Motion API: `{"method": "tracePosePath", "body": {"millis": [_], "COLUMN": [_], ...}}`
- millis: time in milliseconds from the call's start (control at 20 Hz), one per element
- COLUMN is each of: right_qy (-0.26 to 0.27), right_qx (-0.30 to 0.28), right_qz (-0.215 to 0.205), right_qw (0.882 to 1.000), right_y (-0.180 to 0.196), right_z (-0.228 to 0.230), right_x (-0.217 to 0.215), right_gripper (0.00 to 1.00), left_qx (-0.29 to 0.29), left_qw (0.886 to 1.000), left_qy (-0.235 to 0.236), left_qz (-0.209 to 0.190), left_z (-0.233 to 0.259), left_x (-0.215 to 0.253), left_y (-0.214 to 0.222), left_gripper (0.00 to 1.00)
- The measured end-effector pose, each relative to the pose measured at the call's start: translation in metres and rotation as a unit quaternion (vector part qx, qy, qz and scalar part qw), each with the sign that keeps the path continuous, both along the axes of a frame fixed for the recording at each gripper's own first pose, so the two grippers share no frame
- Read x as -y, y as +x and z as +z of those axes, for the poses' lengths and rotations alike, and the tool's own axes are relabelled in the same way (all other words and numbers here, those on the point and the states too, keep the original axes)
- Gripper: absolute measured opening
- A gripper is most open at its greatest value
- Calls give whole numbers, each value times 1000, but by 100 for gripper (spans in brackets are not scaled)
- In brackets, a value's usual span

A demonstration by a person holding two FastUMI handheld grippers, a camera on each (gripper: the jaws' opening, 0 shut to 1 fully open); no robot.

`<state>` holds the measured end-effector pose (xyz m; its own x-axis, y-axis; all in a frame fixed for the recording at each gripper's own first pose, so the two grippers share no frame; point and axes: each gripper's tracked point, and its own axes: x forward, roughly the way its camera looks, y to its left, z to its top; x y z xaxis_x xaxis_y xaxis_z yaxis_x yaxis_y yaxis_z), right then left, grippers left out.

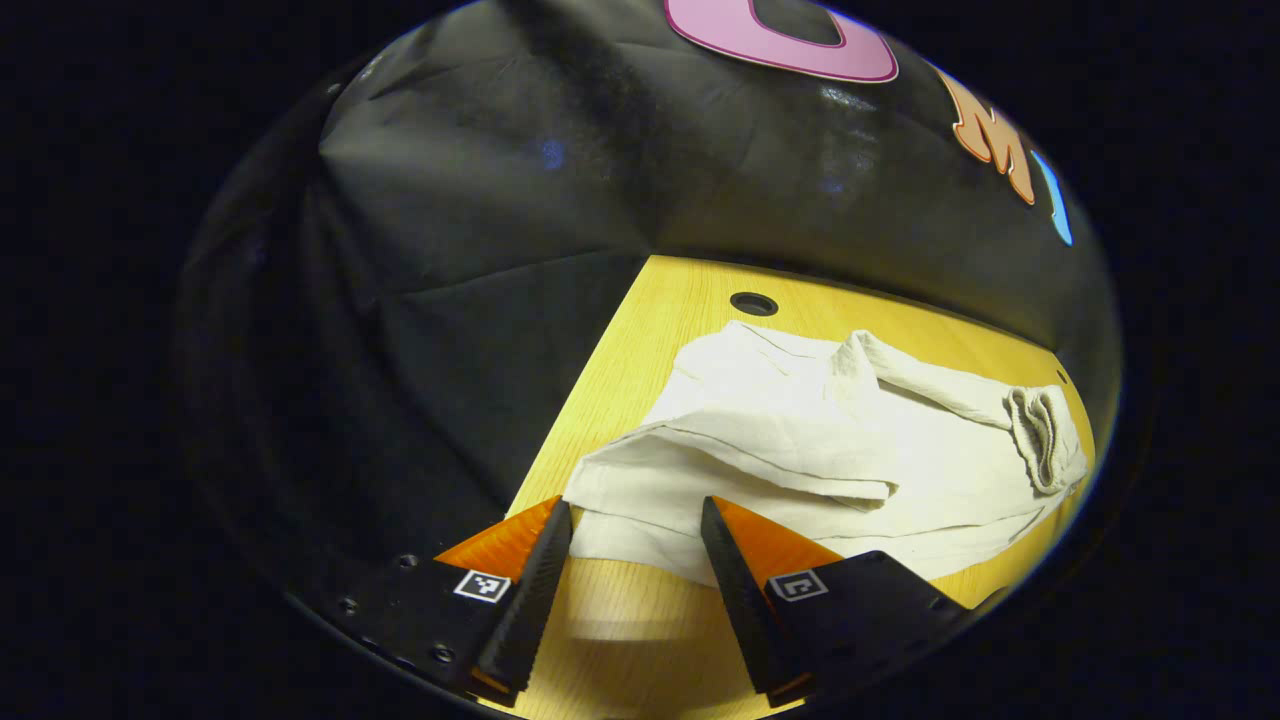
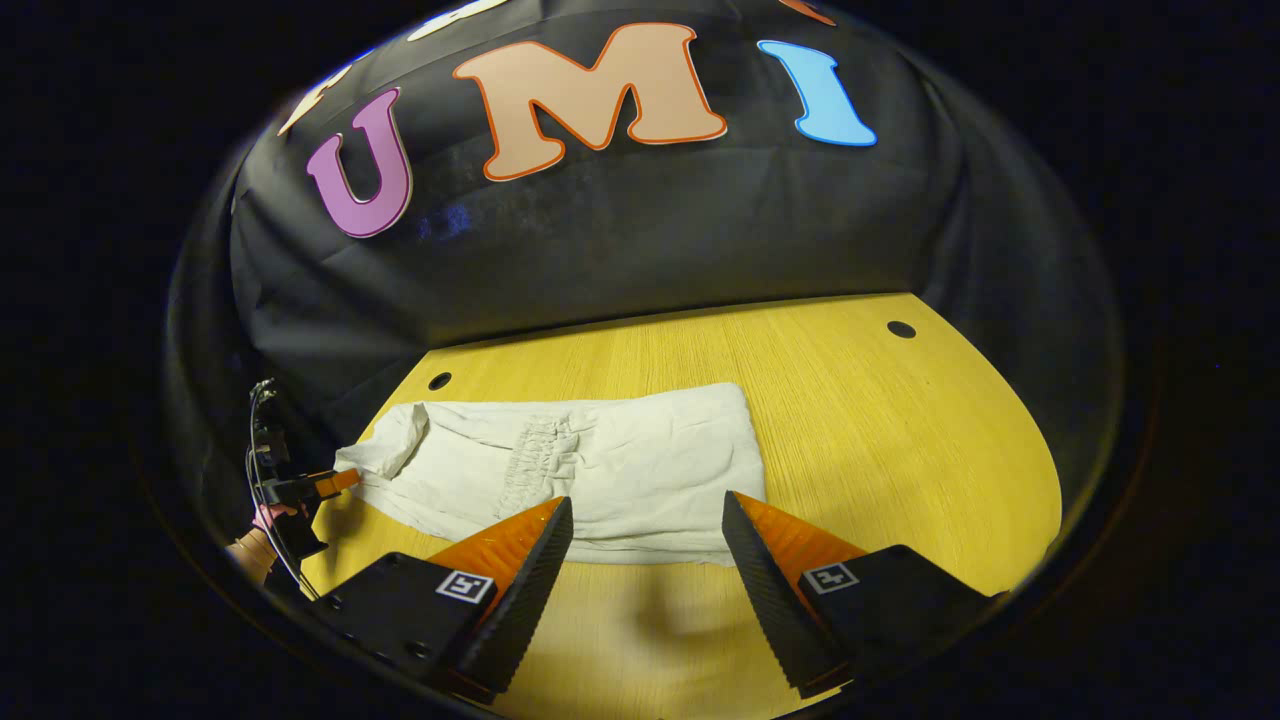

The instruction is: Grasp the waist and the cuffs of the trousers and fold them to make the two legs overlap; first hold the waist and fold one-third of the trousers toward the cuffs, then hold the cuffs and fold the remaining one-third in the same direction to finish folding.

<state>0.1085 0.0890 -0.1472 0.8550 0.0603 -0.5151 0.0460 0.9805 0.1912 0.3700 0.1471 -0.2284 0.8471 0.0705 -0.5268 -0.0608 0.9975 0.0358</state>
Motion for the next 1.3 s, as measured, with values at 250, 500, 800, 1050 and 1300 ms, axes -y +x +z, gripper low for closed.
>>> {"method": "tracePosePath", "body": {"millis": [250,500,800,1050,1300], "right_qy": [-2,-10,-3,6,9], "right_qx": [5,8,23,38,47], "right_qz": [-5,-15,-23,-13,-2], "right_qw": [1000,1000,999,999,999], "right_y": [-3,-8,-8,-10,-21], "right_z": [3,8,18,28,33], "right_x": [3,19,38,56,92], "right_gripper": [96,96,96,96,96], "left_qx": [-1,21,69,101,135], "left_qw": [999,998,993,987,977], "left_qy": [-21,-47,-82,-102,-129], "left_qz": [-41,-26,-44,-73,-103], "left_z": [-1,8,61,105,152], "left_x": [27,32,73,144,231], "left_y": [8,11,8,3,-4], "left_gripper": [31,0,0,0,0]}}
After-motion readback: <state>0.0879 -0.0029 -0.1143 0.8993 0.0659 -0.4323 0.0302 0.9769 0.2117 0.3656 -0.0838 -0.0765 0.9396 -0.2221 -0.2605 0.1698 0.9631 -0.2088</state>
